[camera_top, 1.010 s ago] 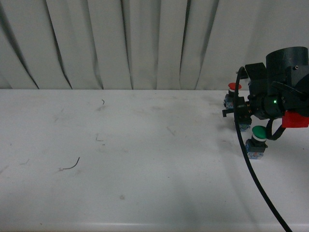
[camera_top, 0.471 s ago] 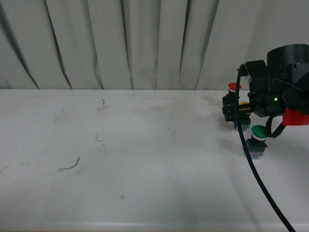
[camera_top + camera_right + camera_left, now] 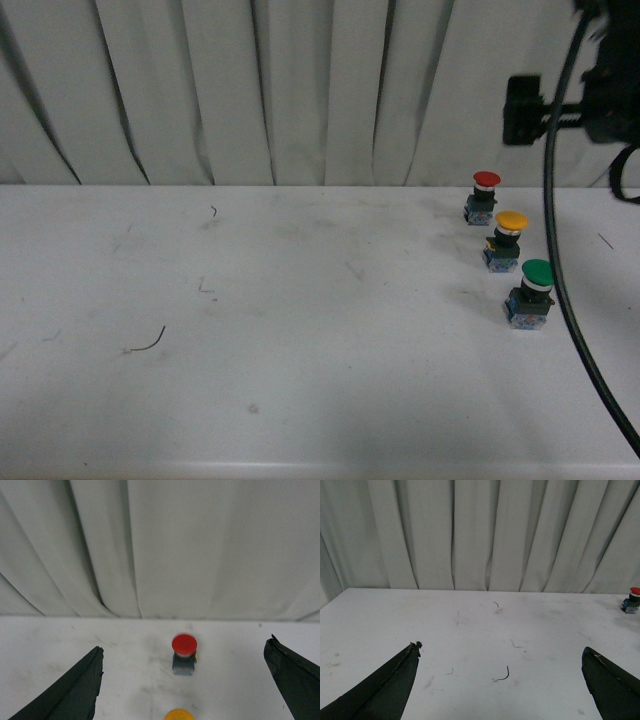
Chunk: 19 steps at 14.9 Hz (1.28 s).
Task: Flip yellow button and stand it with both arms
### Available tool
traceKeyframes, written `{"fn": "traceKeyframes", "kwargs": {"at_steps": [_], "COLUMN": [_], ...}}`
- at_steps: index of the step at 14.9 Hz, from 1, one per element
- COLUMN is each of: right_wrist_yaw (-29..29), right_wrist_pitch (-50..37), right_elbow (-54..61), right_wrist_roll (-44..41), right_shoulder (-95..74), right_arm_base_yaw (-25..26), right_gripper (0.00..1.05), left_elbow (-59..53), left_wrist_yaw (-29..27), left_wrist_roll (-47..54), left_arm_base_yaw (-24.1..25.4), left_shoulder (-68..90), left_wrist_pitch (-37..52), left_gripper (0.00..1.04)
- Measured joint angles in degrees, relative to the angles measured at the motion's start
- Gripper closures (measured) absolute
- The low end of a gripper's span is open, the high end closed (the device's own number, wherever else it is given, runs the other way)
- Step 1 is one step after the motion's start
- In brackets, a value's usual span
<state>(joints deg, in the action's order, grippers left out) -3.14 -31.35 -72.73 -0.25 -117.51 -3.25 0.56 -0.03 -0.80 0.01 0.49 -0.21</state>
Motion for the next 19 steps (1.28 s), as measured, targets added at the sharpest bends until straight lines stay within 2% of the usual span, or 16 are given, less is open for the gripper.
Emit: {"fn": "traceKeyframes", "kwargs": {"at_steps": [1, 2, 4, 6, 7, 9, 12, 19], "right_wrist_yaw": [-0.87, 3.41, 5.77, 3.37, 3.54, 3.32, 3.32, 3.32], "right_wrist_pitch": [-4.94, -9.77, -4.79, 3.74, 4.79, 2.97, 4.35, 9.22], "right_elbow": [6.56, 13.44, 32.26, 47.08, 53.35, 57.46, 63.45, 69.11], "right_wrist_roll": [1.27, 0.92, 0.66, 0.61, 0.63, 0.57, 0.42, 0.42], "right_shoulder": [7.87, 16.2, 39.5, 58.14, 67.01, 75.71, 79.65, 91.58], "right_arm_base_yaw": [0.26, 0.26, 0.28, 3.13, 3.65, 3.56, 3.56, 3.56], "right_gripper": [0.07, 0.17, 0.43, 0.67, 0.8, 1.03, 1.03, 1.03], "left_elbow": [0.0, 0.0, 0.0, 0.0, 0.0, 0.0, 0.0, 0.0], "left_wrist_yaw": [0.0, 0.02, 0.0, -0.02, 0.0, 0.0, 0.0, 0.0], "left_wrist_roll": [0.0, 0.0, 0.0, 0.0, 0.0, 0.0, 0.0, 0.0], "left_arm_base_yaw": [0.0, 0.0, 0.0, 0.0, 0.0, 0.0, 0.0, 0.0], "left_shoulder": [0.0, 0.0, 0.0, 0.0, 0.0, 0.0, 0.0, 0.0], "left_wrist_pitch": [0.0, 0.0, 0.0, 0.0, 0.0, 0.0, 0.0, 0.0], "left_gripper": [0.07, 0.07, 0.07, 0.07, 0.07, 0.07, 0.07, 0.07]}}
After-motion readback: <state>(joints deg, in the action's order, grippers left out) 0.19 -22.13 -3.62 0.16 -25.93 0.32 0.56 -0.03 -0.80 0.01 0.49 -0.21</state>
